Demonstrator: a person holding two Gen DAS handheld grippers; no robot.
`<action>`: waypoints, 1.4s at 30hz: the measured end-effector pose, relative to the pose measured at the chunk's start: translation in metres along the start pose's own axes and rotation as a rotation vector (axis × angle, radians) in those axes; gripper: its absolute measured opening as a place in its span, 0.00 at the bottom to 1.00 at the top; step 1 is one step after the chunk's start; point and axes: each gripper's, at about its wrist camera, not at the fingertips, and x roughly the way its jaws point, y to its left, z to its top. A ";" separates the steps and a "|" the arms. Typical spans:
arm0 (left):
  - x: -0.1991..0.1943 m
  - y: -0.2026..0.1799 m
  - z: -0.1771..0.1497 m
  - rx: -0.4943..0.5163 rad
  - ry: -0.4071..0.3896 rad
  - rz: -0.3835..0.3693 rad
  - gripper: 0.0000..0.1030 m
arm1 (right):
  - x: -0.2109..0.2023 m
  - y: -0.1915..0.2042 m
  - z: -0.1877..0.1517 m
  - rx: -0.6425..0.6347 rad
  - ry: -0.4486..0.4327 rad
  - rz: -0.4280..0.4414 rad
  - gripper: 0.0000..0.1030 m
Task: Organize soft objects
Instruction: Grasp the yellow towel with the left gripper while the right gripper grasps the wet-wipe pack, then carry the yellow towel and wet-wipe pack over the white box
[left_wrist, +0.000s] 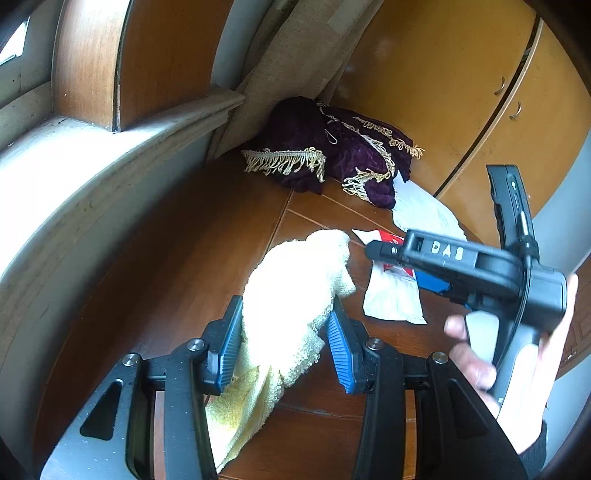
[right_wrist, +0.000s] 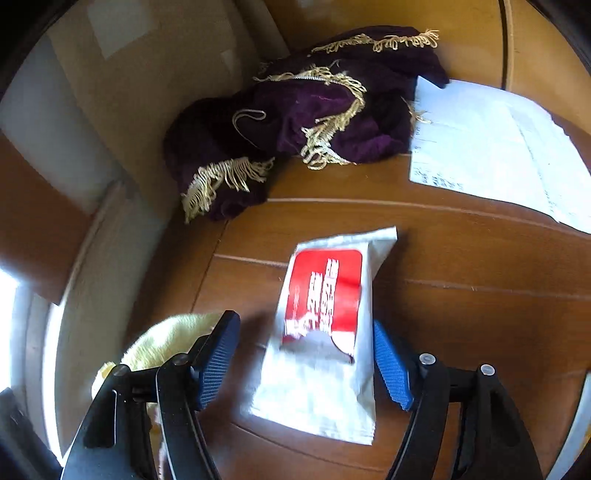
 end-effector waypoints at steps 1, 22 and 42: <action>0.000 0.000 0.000 -0.002 0.001 0.002 0.40 | -0.002 0.001 -0.004 0.007 -0.006 -0.042 0.69; 0.002 -0.006 -0.012 -0.006 0.036 -0.010 0.40 | -0.089 -0.003 -0.146 -0.069 -0.101 0.126 0.36; -0.095 -0.167 -0.105 0.071 0.119 -0.505 0.40 | -0.278 -0.125 -0.254 -0.047 -0.458 0.234 0.36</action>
